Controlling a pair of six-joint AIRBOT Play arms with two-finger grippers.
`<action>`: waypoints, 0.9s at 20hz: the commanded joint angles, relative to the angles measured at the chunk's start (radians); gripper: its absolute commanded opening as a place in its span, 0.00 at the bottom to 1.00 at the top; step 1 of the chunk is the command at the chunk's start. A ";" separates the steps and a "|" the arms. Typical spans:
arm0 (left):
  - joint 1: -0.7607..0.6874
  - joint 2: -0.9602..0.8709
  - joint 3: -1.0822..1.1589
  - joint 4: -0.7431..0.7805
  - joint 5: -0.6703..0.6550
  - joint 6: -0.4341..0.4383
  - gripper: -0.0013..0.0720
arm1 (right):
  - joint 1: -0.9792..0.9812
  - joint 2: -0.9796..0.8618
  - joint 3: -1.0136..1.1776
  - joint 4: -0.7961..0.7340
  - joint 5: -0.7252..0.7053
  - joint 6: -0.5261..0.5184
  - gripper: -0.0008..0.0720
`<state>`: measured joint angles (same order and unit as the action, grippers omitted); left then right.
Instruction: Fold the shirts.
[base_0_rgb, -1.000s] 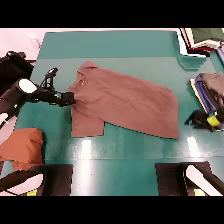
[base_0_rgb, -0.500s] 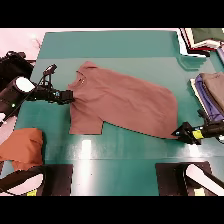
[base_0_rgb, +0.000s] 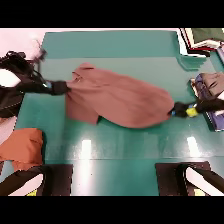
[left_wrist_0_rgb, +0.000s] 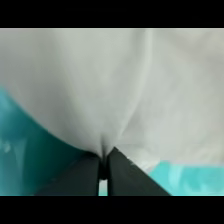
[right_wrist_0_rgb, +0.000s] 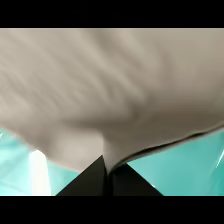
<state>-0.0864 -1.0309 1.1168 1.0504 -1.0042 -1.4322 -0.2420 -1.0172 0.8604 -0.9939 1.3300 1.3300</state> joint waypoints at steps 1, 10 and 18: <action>0.000 0.143 0.240 0.021 0.002 -0.007 0.06 | 0.031 0.121 0.306 -0.002 0.022 0.014 0.04; 0.000 0.200 1.010 0.090 0.072 -0.055 0.05 | -0.232 0.163 1.151 -0.002 0.186 0.055 0.04; 0.000 0.013 0.755 0.188 -0.152 -0.175 0.06 | -0.174 0.002 1.082 -0.032 0.280 0.144 0.04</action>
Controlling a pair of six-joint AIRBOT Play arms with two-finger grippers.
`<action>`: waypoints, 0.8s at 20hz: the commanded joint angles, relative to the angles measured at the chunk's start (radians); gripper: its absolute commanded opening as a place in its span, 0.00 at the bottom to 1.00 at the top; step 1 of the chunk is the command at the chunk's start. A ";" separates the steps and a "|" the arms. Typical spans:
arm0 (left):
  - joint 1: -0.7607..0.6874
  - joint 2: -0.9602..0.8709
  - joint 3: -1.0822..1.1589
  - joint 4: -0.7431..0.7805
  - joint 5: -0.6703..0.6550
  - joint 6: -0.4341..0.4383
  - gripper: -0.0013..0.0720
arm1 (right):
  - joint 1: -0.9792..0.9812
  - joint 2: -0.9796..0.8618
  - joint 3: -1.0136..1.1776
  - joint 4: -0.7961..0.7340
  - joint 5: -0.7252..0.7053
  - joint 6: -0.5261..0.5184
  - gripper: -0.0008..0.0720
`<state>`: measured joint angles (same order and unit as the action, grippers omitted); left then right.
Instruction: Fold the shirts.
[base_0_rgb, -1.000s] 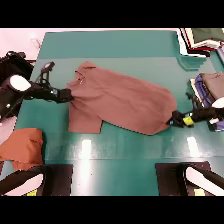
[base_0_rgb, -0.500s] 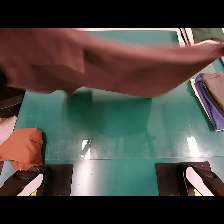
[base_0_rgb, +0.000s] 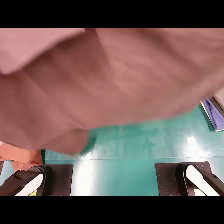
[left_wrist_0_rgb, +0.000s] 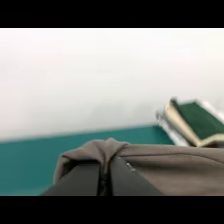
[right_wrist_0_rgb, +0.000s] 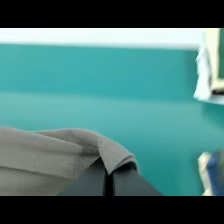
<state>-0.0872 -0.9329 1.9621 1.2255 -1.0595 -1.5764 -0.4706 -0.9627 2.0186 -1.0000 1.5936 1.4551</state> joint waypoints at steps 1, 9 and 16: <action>0.000 -0.143 -0.134 -0.002 -0.128 -0.030 0.06 | 0.107 -0.087 -0.130 -0.074 0.014 0.019 0.04; 0.016 -0.608 -0.340 -0.092 -0.080 -0.012 0.06 | 0.352 -0.505 -0.407 -0.353 -0.102 0.021 0.04; 0.149 -0.734 -0.340 -0.290 -0.010 0.104 0.06 | 0.336 -0.731 -0.150 -0.344 -0.122 0.012 0.04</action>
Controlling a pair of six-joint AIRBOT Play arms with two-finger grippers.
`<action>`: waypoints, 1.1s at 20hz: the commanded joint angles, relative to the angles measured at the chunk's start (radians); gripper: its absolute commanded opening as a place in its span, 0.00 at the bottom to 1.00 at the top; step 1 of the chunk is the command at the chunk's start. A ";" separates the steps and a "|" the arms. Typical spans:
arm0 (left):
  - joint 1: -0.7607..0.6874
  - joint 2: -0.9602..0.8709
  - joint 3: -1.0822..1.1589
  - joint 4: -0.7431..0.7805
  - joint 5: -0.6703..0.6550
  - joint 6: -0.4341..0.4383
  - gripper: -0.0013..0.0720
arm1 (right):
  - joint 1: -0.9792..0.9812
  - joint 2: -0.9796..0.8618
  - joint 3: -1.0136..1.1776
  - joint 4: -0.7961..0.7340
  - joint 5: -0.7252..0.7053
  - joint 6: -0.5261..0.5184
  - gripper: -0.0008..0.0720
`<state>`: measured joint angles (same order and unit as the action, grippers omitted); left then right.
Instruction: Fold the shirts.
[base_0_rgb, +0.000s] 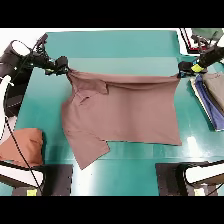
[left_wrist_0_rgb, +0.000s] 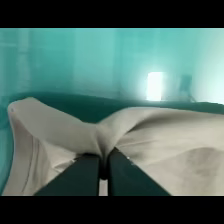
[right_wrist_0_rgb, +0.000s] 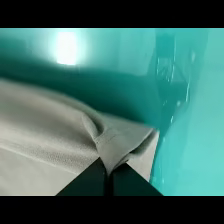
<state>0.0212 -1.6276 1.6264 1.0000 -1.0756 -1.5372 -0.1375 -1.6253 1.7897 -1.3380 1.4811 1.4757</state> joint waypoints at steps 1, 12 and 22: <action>0.045 -0.038 -0.004 -0.064 -0.026 0.082 0.06 | 0.003 -0.067 0.086 -0.007 -0.002 -0.024 0.04; -0.075 -0.039 -0.075 0.156 -0.216 0.140 0.06 | -0.030 0.089 -0.376 -0.015 -0.051 -0.045 0.04; -0.093 0.208 -0.306 0.345 -0.248 0.007 0.73 | -0.076 0.309 -0.450 0.002 0.039 -0.077 0.54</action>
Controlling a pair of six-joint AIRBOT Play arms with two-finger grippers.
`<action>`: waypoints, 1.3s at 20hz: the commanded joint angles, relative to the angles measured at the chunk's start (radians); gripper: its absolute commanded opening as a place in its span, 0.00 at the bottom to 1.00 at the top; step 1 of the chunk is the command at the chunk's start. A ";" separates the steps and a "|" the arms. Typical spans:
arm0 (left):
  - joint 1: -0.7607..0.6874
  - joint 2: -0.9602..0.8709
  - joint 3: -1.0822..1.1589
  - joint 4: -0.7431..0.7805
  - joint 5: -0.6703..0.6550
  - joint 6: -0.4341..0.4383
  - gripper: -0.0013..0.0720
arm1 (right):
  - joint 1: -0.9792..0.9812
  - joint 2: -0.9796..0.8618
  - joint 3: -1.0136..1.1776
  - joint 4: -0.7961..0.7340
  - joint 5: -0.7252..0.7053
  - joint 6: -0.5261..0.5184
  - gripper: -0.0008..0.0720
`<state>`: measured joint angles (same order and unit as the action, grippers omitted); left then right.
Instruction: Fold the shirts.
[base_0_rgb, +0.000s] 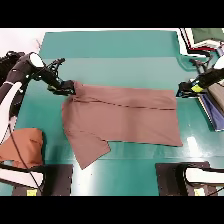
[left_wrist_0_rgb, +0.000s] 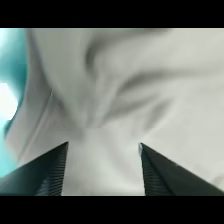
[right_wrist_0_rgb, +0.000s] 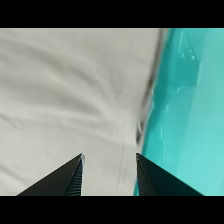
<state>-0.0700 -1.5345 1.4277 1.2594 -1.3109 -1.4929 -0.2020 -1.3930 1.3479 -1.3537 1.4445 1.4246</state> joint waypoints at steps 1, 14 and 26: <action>-0.002 0.185 -0.204 0.107 -0.005 -0.053 0.73 | -0.011 0.111 -0.008 0.029 0.088 -0.036 0.54; -0.005 0.650 -0.988 -0.227 0.215 -0.121 0.74 | 0.095 0.238 -0.008 0.027 0.014 -0.036 0.54; -0.005 0.653 -0.988 -0.249 0.246 -0.066 0.05 | -0.035 0.288 -0.163 0.023 0.073 -0.037 0.54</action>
<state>-0.0750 -0.8837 0.4358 1.0145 -1.0473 -1.5829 -0.1741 -1.1320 1.2724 -1.3273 1.4979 1.3876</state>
